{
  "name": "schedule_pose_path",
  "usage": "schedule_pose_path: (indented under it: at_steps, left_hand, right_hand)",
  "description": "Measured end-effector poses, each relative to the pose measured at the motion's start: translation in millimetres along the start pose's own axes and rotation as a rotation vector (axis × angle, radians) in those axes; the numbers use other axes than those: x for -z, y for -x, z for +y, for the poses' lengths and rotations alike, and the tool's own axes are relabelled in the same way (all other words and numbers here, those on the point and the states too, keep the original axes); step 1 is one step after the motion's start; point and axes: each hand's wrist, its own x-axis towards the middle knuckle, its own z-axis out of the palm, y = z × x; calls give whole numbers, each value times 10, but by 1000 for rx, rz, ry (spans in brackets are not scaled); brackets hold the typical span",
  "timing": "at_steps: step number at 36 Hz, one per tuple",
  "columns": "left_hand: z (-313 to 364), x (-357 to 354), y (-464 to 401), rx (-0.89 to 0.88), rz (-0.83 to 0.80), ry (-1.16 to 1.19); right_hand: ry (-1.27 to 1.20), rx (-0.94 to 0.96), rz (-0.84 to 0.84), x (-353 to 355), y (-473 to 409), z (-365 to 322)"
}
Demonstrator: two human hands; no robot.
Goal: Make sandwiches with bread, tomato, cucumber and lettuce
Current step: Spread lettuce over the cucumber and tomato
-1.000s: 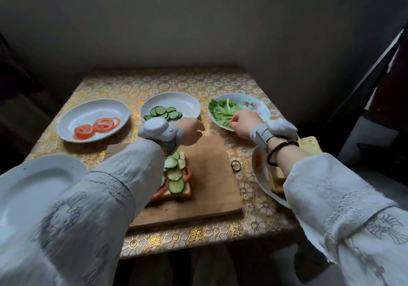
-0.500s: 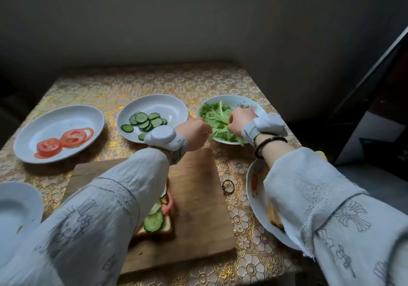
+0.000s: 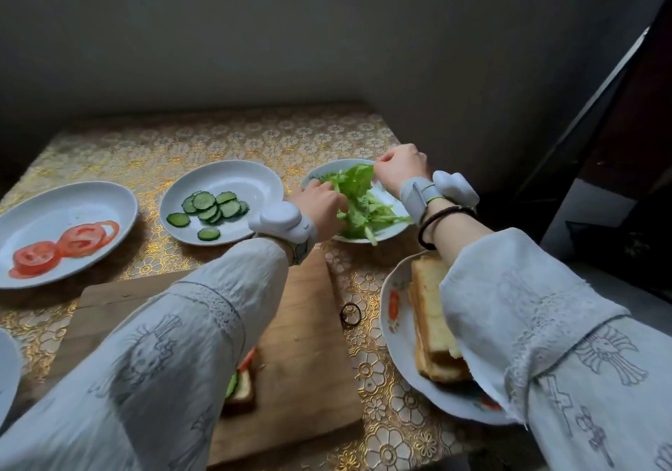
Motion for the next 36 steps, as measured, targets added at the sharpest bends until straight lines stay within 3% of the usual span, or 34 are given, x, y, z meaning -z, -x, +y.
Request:
schedule_pose_path:
  at_steps: [7,12,15,19,23,30,36]
  left_hand:
    - [46,-43,-21,42,25,18]
    - [-25,42,3,201,135,454]
    - [-79,142,13,342,181,804]
    - [-170,264,60,453,236,1248]
    - [-195,411,205,505,272,1513]
    - [-298,625,610,615,348,1696]
    - [-367,609,1079,699,234,1814]
  right_hand:
    - [-289,-173,-37,30,-48,-29]
    - [-752,-339,-160,134,-22,-1]
    - [-910,-376,-83,109,-4,-9]
    - [-951,-366,-74,111,89,-106]
    - [-924,-263,-105,145,207,-200]
    - [-949,-192,-31,157,544,-366]
    - [-798,-134,24,44,866,-482]
